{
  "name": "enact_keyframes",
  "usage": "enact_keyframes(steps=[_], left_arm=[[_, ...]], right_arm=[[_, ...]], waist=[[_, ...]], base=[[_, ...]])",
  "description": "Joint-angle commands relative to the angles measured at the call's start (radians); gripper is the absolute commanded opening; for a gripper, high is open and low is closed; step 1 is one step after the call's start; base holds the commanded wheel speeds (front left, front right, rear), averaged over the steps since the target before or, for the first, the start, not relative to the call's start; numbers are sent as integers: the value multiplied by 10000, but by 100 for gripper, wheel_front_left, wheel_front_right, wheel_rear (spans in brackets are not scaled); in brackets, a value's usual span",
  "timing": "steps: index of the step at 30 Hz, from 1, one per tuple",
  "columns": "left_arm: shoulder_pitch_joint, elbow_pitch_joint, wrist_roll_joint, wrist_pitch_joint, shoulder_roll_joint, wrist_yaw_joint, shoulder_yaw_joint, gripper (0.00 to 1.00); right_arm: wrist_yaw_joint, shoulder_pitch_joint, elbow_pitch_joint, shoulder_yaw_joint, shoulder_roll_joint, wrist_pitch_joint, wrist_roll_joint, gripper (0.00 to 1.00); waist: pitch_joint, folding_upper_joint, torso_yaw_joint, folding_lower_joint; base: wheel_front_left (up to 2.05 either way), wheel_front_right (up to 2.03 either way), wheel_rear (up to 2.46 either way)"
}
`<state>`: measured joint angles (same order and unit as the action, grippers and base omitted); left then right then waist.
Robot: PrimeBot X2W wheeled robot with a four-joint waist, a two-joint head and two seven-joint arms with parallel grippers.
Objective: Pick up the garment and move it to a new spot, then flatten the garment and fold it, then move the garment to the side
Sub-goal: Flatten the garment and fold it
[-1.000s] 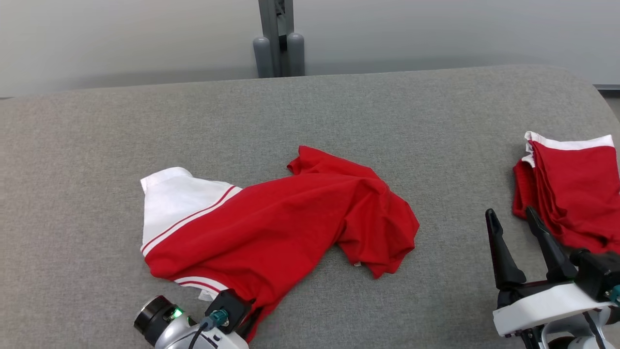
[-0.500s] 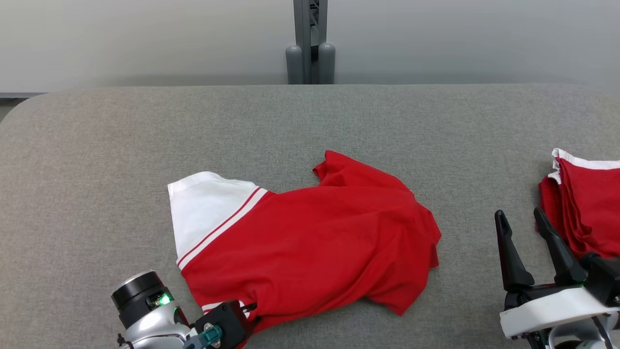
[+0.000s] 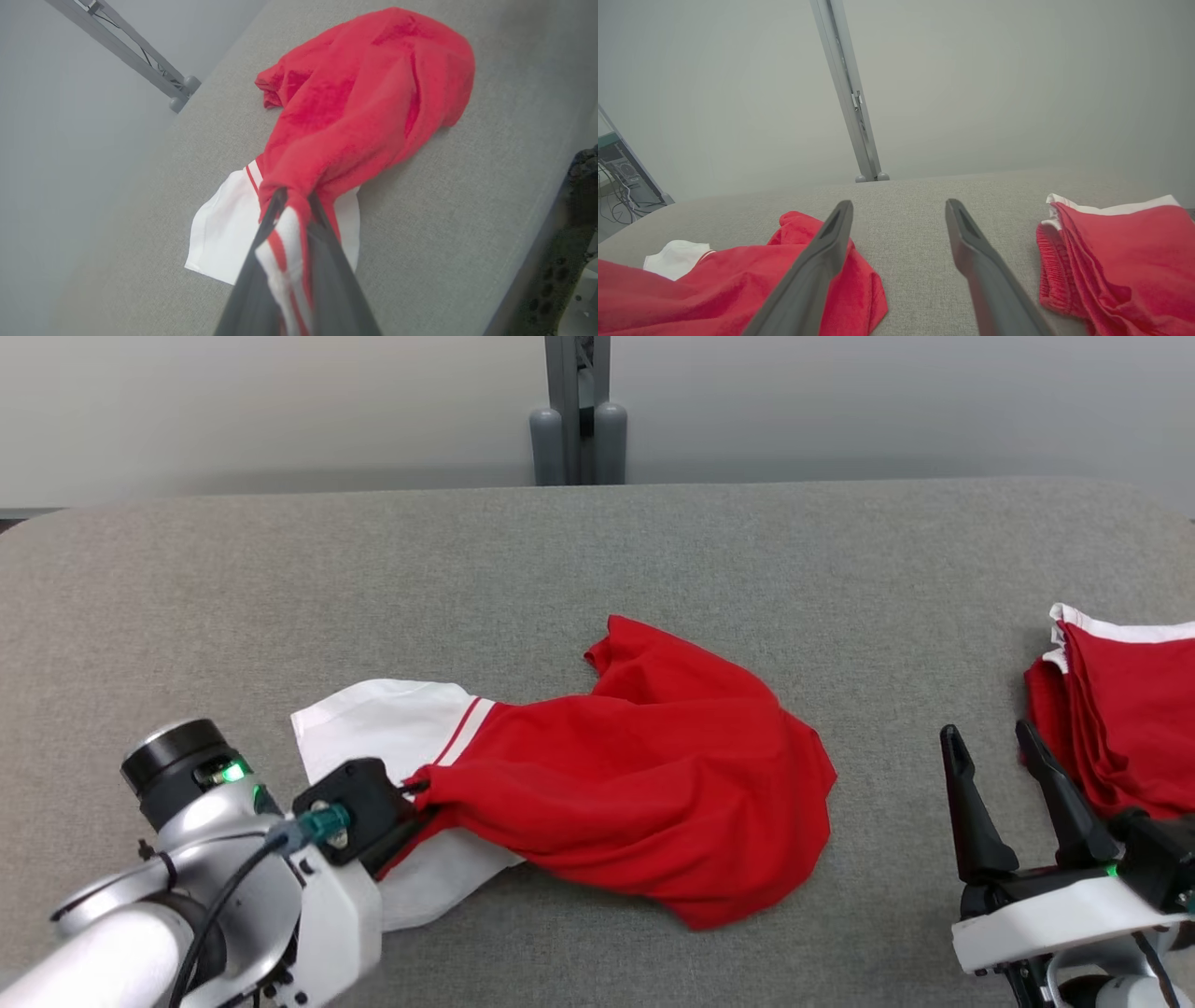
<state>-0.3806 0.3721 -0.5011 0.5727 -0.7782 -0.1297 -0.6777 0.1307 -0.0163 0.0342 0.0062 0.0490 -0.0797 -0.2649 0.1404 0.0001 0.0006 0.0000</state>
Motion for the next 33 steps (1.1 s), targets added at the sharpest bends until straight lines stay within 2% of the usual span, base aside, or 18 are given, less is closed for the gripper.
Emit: enact_keyframes(steps=[1,9,15,16,17,18,22,24,28,33], left_arm=[[-516,-509,-166,-98,-22,0,-227,0],[-2849,-3623,-1150,-1141,177,-2,-1862,0],[-3903,-5405,-1775,-1856,314,-2,-2533,0],[-4042,-5799,-1955,-1963,380,-2,-2565,3],[-4190,-6211,-2020,-2144,431,-2,-2514,64],[-4297,-6573,-2118,-2304,529,-2,-2442,100],[-4214,-7912,-2784,-3007,1213,380,-1890,100],[-4080,-8392,-3000,-3471,1471,787,-1549,100],[-3804,-8843,-2717,-4678,1844,1705,-1259,100],[-2854,-8654,-2809,-6337,2250,2854,-753,100]], right_arm=[[2,-197,55,45,47,11,-51,100],[2,-743,-94,325,47,-145,-135,100],[2,-960,-336,454,47,-309,-249,100],[2,-1009,-374,468,47,-369,-266,100],[2,-1031,-408,474,45,-407,-266,100],[2,-1044,-457,476,47,-441,-273,100],[2,-1061,-686,441,47,-569,-337,100],[2,-1062,-764,462,48,-572,-332,100],[2,-1014,-815,309,45,-584,-223,100],[2,-833,-704,150,47,-420,-52,100]], waist=[[283,-1,-234,0],[1110,-1,-930,0],[1423,-1,-1187,0],[1462,-1,-1210,0],[1485,-1,-1219,0],[1511,-1,-1223,0],[1473,-1,-1059,0],[1378,-1,-959,0],[1128,-1,-615,0],[829,-1,-185,0]], base=[[0,0,0],[0,0,0],[0,0,0],[0,0,0],[0,0,0],[0,0,0],[0,0,0],[0,0,0],[0,0,0],[0,0,0]])
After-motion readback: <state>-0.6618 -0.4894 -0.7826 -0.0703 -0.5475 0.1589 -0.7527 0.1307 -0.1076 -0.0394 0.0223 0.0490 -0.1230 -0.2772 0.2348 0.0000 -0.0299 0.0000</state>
